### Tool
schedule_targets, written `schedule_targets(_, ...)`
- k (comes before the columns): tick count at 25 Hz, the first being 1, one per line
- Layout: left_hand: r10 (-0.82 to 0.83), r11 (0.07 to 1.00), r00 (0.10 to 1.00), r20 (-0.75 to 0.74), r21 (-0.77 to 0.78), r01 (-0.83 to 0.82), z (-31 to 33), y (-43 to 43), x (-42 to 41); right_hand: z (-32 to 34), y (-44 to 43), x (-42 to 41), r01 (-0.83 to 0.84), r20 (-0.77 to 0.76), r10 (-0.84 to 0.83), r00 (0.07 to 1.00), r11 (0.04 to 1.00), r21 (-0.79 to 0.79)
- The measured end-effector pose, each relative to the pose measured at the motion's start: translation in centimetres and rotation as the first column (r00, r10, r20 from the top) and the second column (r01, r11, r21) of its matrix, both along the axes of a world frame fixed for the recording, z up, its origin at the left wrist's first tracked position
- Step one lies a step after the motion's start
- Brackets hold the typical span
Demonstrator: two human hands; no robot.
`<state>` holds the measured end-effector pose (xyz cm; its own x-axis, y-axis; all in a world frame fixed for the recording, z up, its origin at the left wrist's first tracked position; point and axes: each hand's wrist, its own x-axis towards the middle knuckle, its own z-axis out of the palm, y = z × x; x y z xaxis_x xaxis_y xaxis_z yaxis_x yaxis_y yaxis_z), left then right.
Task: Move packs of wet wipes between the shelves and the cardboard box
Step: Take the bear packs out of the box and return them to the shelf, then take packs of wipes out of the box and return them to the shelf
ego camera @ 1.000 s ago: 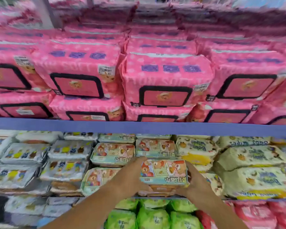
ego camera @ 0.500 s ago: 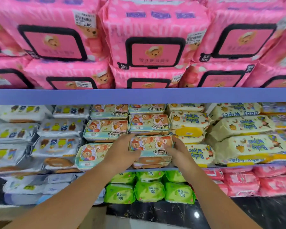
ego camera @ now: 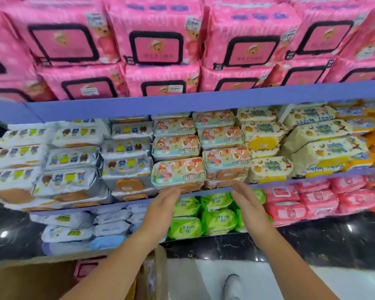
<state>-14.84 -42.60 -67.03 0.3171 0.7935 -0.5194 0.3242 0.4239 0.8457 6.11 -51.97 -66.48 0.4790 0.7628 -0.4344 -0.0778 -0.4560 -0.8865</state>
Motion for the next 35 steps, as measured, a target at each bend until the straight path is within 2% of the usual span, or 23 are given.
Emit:
schedule_targets(4, -0.035, 0.997, 0.992, -0.117, -0.076, 0.026, -3.1, -2.0, -8.9, -2.9, -2.8, -8.8, 0.003, -0.057, -0.006, 0.998, 0.999, -0.038)
schedule_targets(8, 0.016, 0.983, 0.971, -0.240, -0.173, -0.059, -7.1, -3.5, -18.5, -6.9, -3.9, -17.4, -0.064, -0.131, 0.051, 0.990, 0.994, -0.094)
schedule_targets(13, 0.112, 0.963, 0.931, -0.349, -0.193, -0.188, -12.7, -4.3, -28.5, -14.2, -2.5, -27.0, -0.215, -0.165, 0.193, 0.967, 0.968, -0.130)
schedule_targets(19, 0.015, 0.929, 0.900, -0.435, -0.326, -0.173, -21.6, -3.8, -38.7, -22.5, -1.2, -36.8, -0.336, -0.222, 0.279, 0.934, 0.899, -0.282)
schedule_targets(24, -0.011, 0.897, 0.891, -0.453, -0.399, -0.191, -32.2, -0.3, -45.1, -34.5, 1.1, -42.9, -0.306, -0.189, 0.245, 0.951, 0.841, -0.447)
schedule_targets(27, -0.014, 0.882, 0.860, -0.510, -0.412, -0.229, -41.2, 1.6, -47.1, -43.1, 2.7, -43.9, -0.274, -0.177, 0.213, 0.961, 0.825, -0.494)
schedule_targets(33, 0.075, 0.903, 0.781, -0.621, -0.290, -0.317, -57.1, 6.2, -48.9, -58.4, 5.8, -43.4, -0.186, -0.128, 0.147, 0.981, 0.905, -0.383)
schedule_targets(35, 0.095, 0.909, 0.777, -0.622, -0.264, -0.322, -61.6, 6.7, -49.2, -62.8, 6.5, -43.0, -0.194, -0.165, 0.146, 0.975, 0.923, -0.332)
